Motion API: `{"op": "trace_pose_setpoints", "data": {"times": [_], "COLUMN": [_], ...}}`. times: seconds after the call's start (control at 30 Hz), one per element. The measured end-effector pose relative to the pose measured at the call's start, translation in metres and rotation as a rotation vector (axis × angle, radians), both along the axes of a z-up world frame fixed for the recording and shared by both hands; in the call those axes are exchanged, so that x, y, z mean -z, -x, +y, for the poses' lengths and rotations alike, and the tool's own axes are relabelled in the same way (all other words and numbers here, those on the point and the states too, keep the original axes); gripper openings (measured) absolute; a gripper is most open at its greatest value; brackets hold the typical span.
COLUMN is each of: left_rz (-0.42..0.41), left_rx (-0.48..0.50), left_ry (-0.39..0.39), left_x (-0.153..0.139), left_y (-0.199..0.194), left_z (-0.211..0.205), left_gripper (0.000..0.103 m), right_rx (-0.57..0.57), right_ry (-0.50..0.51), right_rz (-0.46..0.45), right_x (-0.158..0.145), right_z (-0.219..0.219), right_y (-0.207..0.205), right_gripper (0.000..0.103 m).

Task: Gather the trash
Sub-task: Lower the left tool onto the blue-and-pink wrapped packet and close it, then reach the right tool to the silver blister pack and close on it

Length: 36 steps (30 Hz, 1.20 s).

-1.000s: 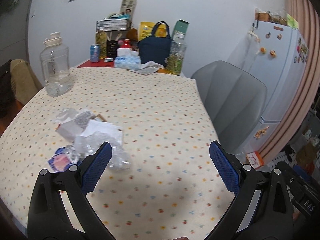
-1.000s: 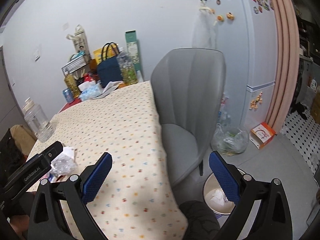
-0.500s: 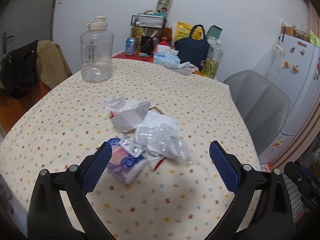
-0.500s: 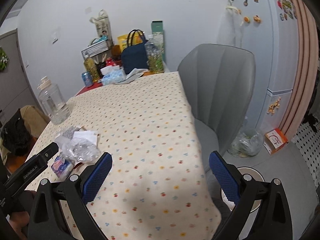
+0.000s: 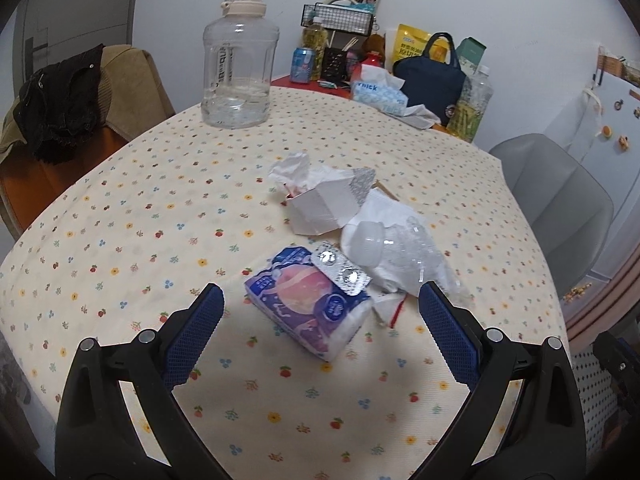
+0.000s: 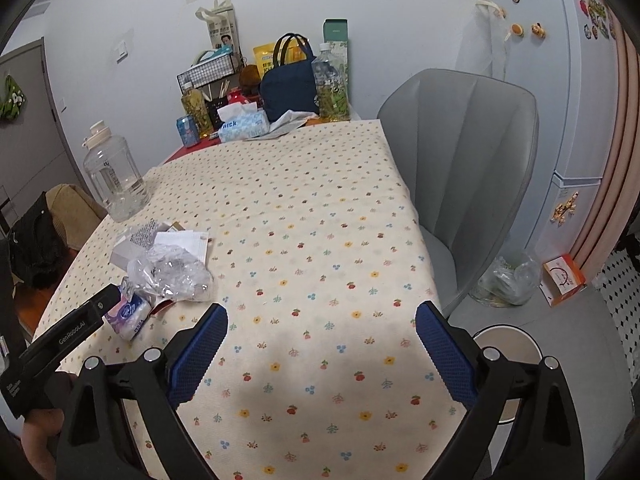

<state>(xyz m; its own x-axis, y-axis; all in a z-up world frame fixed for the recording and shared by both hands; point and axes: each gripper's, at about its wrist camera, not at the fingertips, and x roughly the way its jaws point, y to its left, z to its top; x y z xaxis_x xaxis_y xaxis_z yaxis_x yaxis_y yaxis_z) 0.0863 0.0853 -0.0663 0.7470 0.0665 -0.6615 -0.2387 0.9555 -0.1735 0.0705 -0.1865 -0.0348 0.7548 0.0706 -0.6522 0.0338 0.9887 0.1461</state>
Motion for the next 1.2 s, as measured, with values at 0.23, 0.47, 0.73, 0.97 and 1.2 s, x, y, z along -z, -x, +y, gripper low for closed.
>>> {"op": "trace_pose_setpoints", "data": {"times": [0.23,0.47,0.73,0.97,1.2], "left_rz": [0.048,0.113,0.160,0.151,0.078], "left_rx": [-0.017,-0.012,0.005,0.042,0.046], "left_ry": [-0.006,-0.021,-0.001,0.008,0.014], "left_x": [0.013,0.024,0.030,0.024,0.003], "left_y": [-0.014,-0.020,-0.020,-0.015,0.000], "left_z": [0.007,0.010,0.010,0.002,0.004], "left_gripper": [0.097,0.097,0.070,0.021,0.008], "right_rx": [-0.027,-0.043,-0.075,-0.091,-0.103], "right_ry": [-0.003,-0.001,0.006,0.008,0.013], "right_rz": [0.030,0.046,0.050,0.037,0.017], "right_x": [0.011,0.017,0.019,0.014,0.006], "right_z": [0.010,0.019,0.032,0.039,0.045], "right_y": [-0.015,-0.023,-0.023,-0.019,-0.013], "right_gripper": [0.092,0.092,0.092,0.092,0.091]}}
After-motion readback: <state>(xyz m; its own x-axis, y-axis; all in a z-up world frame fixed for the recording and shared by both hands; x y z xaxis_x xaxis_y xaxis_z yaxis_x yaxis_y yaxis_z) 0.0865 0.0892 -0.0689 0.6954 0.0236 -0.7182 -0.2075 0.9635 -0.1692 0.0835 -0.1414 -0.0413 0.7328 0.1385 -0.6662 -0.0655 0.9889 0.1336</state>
